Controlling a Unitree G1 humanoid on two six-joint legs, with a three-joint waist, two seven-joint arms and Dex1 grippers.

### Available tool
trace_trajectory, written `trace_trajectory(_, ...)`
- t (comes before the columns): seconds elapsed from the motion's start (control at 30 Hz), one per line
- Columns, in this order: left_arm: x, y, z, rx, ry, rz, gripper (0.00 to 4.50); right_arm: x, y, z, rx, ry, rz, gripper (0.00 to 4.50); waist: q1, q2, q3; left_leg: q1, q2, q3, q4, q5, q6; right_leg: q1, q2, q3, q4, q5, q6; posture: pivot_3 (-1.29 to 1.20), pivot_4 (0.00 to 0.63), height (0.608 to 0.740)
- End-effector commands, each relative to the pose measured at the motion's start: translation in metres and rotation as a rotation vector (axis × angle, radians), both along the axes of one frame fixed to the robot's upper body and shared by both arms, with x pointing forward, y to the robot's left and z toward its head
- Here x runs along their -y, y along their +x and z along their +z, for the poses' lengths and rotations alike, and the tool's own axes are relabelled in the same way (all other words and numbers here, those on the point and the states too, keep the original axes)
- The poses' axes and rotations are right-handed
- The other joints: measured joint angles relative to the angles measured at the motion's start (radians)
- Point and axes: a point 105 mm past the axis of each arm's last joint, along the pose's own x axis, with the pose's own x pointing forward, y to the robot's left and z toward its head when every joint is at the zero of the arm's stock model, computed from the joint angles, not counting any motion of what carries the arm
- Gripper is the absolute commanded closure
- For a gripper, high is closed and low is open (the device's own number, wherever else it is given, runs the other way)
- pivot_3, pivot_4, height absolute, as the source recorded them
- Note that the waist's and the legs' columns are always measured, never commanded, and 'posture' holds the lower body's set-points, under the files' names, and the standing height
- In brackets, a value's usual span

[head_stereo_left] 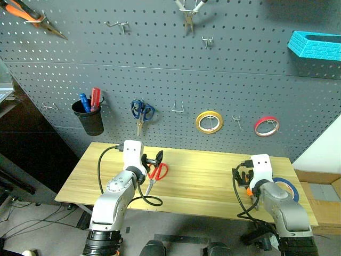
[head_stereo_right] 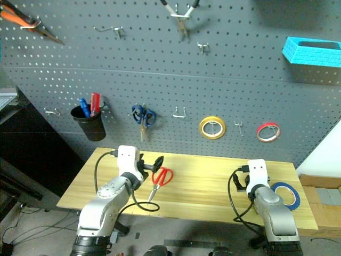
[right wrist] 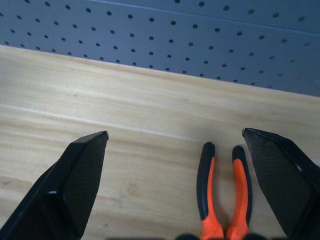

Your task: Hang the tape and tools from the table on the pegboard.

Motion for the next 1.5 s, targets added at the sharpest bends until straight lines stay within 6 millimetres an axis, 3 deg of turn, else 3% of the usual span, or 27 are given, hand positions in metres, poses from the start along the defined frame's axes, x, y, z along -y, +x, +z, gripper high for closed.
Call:
trace_trajectory(0.03, 0.038, -0.002, 0.020, 0.083, -0.023, -0.192, 0.03, 0.014, 0.002, 0.016, 0.043, -0.040, 0.008, 0.00, -0.001, 0.000, 0.000, 0.000, 0.000, 0.000, 0.000, 0.000, 0.000, 0.001, 0.000, 0.000, 0.000, 0.000, 0.000, 0.14, 0.036, 0.740)
trace_trajectory(0.13, 0.078, -0.007, 0.026, 0.114, -0.020, -0.403, 0.03, 0.034, 0.000, 0.014, 0.007, -0.089, 0.017, 0.00, 0.001, 0.002, 0.002, 0.002, -0.001, 0.000, 0.000, -0.001, 0.001, 0.004, 0.000, 0.000, -0.001, 0.000, 0.000, 0.13, 0.043, 0.740)
trace_trajectory(0.33, 0.134, -0.016, 0.026, 0.173, 0.075, -0.741, 0.03, 0.071, 0.006, 0.024, -0.040, -0.092, -0.022, 0.00, -0.027, 0.005, 0.009, 0.013, -0.001, 0.001, 0.000, -0.002, 0.004, 0.014, 0.000, 0.002, -0.002, -0.004, 0.000, 0.08, 0.064, 0.740)
trace_trajectory(0.47, 0.158, -0.014, 0.023, 0.228, 0.136, -0.866, 0.03, 0.084, 0.012, 0.024, -0.092, -0.064, -0.040, 0.00, -0.048, 0.008, 0.018, 0.014, -0.001, 0.002, 0.000, -0.002, 0.004, 0.015, 0.001, 0.004, -0.002, -0.006, 0.003, 0.05, 0.073, 0.740)
trace_trajectory(0.63, 0.183, -0.011, 0.020, 0.263, 0.152, -0.952, 0.03, 0.089, 0.013, 0.004, -0.182, 0.009, -0.031, 0.00, -0.062, 0.007, 0.029, 0.014, -0.001, 0.002, 0.000, -0.004, 0.007, 0.015, 0.001, 0.004, -0.002, -0.006, 0.000, 0.02, 0.091, 0.740)
trace_trajectory(0.87, 0.193, -0.016, 0.017, 0.270, 0.145, -0.982, 0.03, 0.088, 0.012, -0.015, -0.253, 0.049, 0.009, 0.00, -0.073, 0.011, 0.042, 0.013, -0.001, 0.003, 0.000, -0.006, 0.011, 0.014, 0.001, 0.005, -0.003, -0.007, 0.000, 0.02, 0.106, 0.740)
trace_trajectory(1.27, 0.170, -0.021, 0.002, 0.201, 0.137, -0.929, 0.03, 0.092, 0.025, -0.034, -0.284, 0.062, 0.006, 0.00, -0.083, 0.012, 0.062, 0.013, -0.001, 0.003, 0.000, -0.006, 0.011, 0.014, 0.001, 0.005, -0.002, -0.007, 0.000, 0.06, 0.114, 0.740)
trace_trajectory(1.5, 0.174, -0.028, -0.003, 0.159, 0.093, -0.938, 0.03, 0.092, 0.034, -0.042, -0.296, 0.063, 0.010, 0.00, -0.080, 0.012, 0.064, 0.013, -0.001, 0.003, 0.000, -0.006, 0.011, 0.014, 0.001, 0.005, -0.002, -0.007, 0.000, 0.08, 0.116, 0.740)
